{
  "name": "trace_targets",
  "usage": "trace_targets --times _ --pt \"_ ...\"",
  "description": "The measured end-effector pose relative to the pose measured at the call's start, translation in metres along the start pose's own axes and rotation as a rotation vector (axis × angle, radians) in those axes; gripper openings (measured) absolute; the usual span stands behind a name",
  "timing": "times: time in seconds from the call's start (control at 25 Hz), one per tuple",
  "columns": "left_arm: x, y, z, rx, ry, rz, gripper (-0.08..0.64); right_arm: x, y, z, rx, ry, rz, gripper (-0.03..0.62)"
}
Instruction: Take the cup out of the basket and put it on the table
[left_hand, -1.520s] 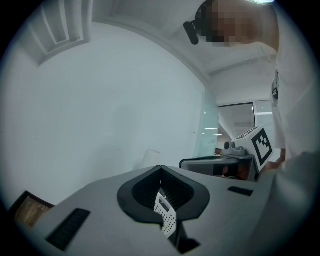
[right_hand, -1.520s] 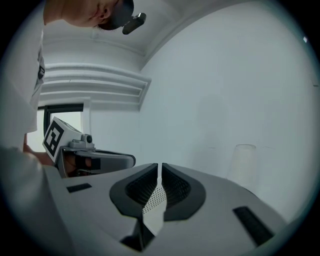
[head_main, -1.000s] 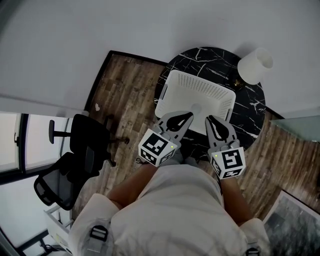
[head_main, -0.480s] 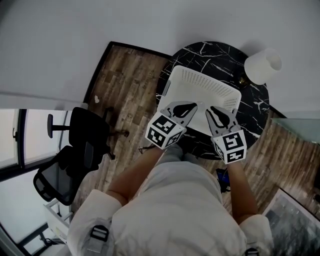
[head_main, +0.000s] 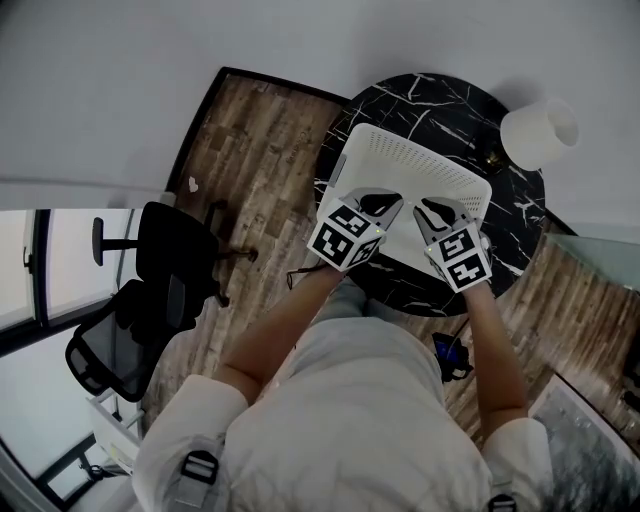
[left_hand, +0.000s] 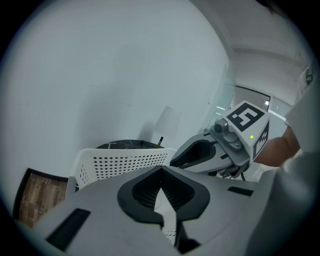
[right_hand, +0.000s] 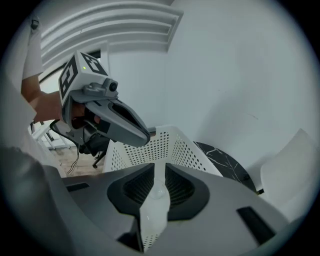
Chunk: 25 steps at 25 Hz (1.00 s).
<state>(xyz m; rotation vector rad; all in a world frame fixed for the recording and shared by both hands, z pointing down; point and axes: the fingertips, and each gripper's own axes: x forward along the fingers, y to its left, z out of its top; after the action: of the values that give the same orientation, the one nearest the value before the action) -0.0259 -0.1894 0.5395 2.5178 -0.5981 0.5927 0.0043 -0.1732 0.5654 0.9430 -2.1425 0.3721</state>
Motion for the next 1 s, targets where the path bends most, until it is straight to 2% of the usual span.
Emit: trace_targets --times 0.32,1.0 --pt "0.022 0.021 -0.024 -0.095 0.109 -0.007 0.005 0.045 -0.006 -0.031 -0.067 0.152 0.071 0.064" --pt "0.061 0.05 -0.046 -0.15 0.157 0.041 0.005 0.099 -0.017 -0.08 -0.109 0.322 0.124 0.074"
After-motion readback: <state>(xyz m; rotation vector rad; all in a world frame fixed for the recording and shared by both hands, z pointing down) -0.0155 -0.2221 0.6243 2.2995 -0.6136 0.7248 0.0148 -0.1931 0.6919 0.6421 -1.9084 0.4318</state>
